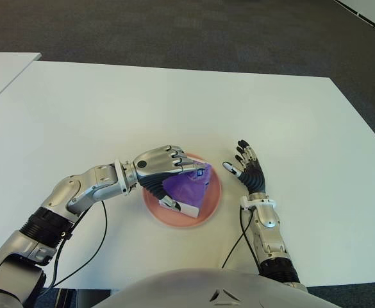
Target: Put the tissue paper into the plate.
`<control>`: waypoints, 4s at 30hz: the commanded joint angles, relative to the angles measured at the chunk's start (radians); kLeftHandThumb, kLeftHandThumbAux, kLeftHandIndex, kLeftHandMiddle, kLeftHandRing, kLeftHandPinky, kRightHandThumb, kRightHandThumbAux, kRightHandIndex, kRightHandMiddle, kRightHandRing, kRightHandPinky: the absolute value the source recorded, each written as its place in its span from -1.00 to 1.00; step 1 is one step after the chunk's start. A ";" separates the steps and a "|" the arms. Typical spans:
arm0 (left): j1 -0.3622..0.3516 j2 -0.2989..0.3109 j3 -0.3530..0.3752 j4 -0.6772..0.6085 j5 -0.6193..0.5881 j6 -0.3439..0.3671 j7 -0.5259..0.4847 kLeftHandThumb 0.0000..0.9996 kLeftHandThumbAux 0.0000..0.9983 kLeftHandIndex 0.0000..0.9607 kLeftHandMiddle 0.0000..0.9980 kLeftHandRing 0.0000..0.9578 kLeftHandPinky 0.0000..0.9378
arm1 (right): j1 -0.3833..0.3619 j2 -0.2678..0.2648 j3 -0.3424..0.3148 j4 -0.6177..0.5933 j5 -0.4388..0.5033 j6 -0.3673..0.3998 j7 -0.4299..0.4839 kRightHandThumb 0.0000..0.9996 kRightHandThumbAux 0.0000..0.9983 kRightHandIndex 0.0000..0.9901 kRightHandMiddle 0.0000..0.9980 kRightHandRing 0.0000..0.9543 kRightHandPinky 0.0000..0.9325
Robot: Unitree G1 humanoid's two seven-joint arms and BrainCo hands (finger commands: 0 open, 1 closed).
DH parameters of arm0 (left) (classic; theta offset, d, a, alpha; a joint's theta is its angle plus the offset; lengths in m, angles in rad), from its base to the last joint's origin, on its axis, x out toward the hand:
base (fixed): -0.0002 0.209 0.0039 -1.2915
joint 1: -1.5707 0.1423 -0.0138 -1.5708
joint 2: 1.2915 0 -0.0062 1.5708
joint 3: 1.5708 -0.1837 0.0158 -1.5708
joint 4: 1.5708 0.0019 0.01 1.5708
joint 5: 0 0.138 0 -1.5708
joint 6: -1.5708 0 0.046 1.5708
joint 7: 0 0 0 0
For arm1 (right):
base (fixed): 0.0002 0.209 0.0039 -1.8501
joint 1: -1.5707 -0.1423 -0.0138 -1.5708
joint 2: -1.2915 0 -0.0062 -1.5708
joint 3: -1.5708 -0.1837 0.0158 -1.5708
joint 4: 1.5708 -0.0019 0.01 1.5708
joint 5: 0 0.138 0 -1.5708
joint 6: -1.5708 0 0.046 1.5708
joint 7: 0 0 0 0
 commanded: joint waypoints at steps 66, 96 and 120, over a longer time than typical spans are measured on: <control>0.149 -0.238 0.424 0.176 -0.909 0.218 -0.156 -1.00 -0.16 -1.00 -1.00 -1.00 -1.00 | 0.110 -0.005 0.017 0.153 -0.003 0.033 0.022 -0.88 0.26 -1.00 -1.00 -1.00 -1.00; 0.095 -0.422 0.442 0.613 -0.743 0.119 0.052 -1.00 -0.17 -1.00 -1.00 -1.00 -1.00 | 0.124 -0.008 0.006 0.154 0.005 0.027 0.021 -0.86 0.25 -1.00 -1.00 -1.00 -1.00; 0.079 -0.518 0.395 0.861 -0.705 0.067 0.100 -1.00 -0.13 -1.00 -1.00 -1.00 -1.00 | 0.156 0.007 0.001 0.101 0.003 0.068 -0.011 -0.84 0.28 -1.00 -1.00 -1.00 -1.00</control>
